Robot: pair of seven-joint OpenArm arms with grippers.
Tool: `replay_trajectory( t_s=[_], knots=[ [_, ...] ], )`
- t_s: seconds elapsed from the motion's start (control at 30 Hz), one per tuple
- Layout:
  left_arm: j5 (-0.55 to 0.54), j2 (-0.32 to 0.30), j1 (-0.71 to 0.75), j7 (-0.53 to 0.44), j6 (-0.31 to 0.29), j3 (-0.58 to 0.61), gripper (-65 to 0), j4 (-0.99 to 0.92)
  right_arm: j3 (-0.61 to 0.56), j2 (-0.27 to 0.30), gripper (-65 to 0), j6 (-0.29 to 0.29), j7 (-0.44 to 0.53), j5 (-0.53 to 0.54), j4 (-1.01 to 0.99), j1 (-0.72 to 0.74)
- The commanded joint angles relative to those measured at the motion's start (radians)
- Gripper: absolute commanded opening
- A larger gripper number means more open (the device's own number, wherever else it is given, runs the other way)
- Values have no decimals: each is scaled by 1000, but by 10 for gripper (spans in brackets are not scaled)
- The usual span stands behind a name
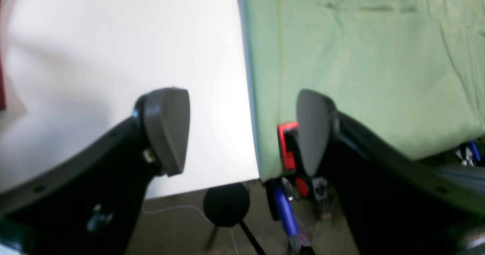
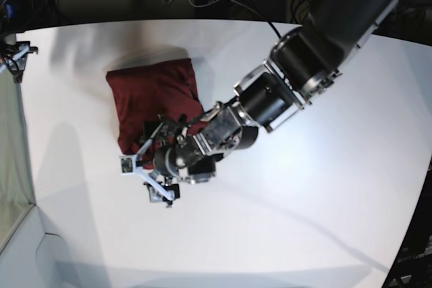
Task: Layout the t-shirt on the table in an organized manner, then fold the t-shirt properly
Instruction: 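Sweep the left gripper along the bundle edge to tidy it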
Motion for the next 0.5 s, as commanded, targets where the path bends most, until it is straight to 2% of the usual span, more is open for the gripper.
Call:
replay_trajectory(
  t_s=[0.0, 0.13, 0.33, 0.47],
  knots=[
    [-4, 12, -41, -17, 5, -6, -65, 11, 6, 17, -204, 3, 19, 7, 20, 1],
    [-12, 12, -68, -24, 5, -44, -60, 11, 10, 17, -204, 3, 19, 5, 20, -1],
    [-13, 12, -85, -22, 5, -229, -59, 66, 7, 8, -204, 3, 19, 8, 20, -19],
    [-3, 12, -73, 36, 5, -407, -60, 180, 3, -7, -204, 3, 19, 8, 34, -19]
  ],
)
